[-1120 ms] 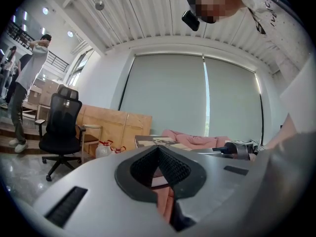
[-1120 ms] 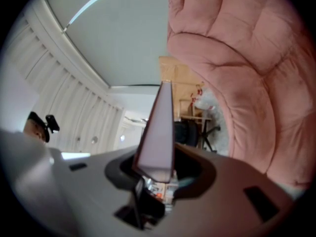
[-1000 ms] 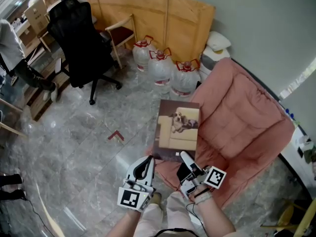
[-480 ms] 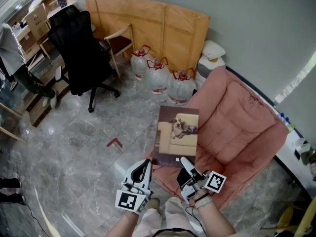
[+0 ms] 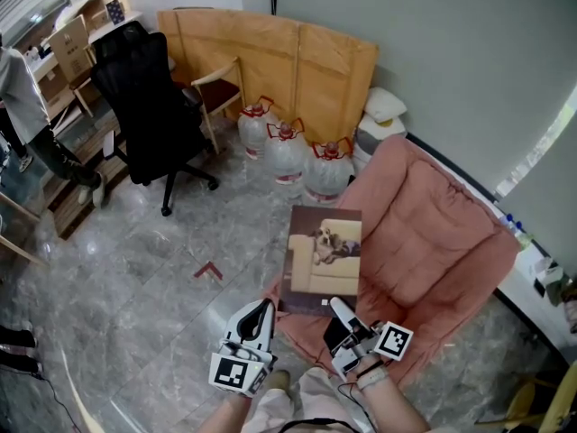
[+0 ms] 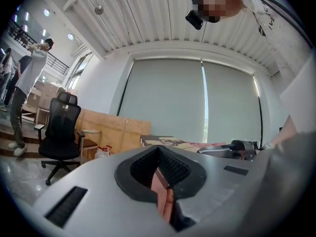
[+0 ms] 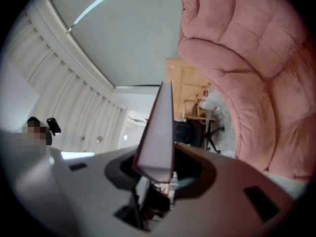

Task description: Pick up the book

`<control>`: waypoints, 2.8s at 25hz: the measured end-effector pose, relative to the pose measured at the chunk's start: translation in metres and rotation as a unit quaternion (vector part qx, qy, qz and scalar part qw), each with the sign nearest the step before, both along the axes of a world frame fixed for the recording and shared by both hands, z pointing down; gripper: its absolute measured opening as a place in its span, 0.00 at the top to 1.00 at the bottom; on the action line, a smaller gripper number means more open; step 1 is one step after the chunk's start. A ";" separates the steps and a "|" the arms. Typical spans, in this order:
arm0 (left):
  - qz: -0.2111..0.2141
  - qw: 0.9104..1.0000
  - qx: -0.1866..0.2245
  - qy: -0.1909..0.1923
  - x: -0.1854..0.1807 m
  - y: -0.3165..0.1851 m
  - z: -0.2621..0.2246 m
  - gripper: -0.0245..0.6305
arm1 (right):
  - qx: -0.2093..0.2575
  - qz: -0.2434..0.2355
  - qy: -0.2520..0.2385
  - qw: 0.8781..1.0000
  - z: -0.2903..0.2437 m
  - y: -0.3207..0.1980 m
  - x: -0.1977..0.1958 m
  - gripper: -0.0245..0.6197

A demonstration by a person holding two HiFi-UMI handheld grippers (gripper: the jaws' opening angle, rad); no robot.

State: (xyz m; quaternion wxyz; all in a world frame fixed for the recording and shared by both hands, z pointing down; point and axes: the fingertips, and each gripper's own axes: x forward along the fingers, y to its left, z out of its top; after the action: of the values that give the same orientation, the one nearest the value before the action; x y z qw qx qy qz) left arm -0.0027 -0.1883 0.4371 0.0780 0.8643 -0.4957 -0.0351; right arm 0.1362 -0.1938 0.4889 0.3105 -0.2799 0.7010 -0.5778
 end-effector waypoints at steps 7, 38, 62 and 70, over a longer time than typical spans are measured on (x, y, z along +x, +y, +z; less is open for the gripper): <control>-0.001 1.000 0.002 0.000 -0.003 0.004 -0.004 0.93 | 0.010 -0.010 0.004 1.000 -0.009 0.007 0.002 0.72; -0.013 1.000 0.011 0.005 -0.022 0.023 -0.025 0.93 | 0.012 -0.015 -0.017 1.000 -0.034 0.033 -0.009 0.72; -0.007 1.000 0.006 0.011 -0.019 0.028 -0.022 0.93 | 0.008 -0.011 -0.016 1.000 -0.032 0.044 -0.005 0.72; -0.005 1.000 0.003 0.012 -0.017 0.026 -0.020 0.93 | -0.001 -0.002 -0.024 1.000 -0.029 0.044 -0.001 0.72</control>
State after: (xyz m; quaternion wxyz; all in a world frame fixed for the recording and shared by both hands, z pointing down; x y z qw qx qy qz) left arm -0.0197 -0.1618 0.4172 0.0812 0.8616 -0.4989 -0.0472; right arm 0.1352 -0.1500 0.4603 0.3260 -0.2649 0.6935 -0.5853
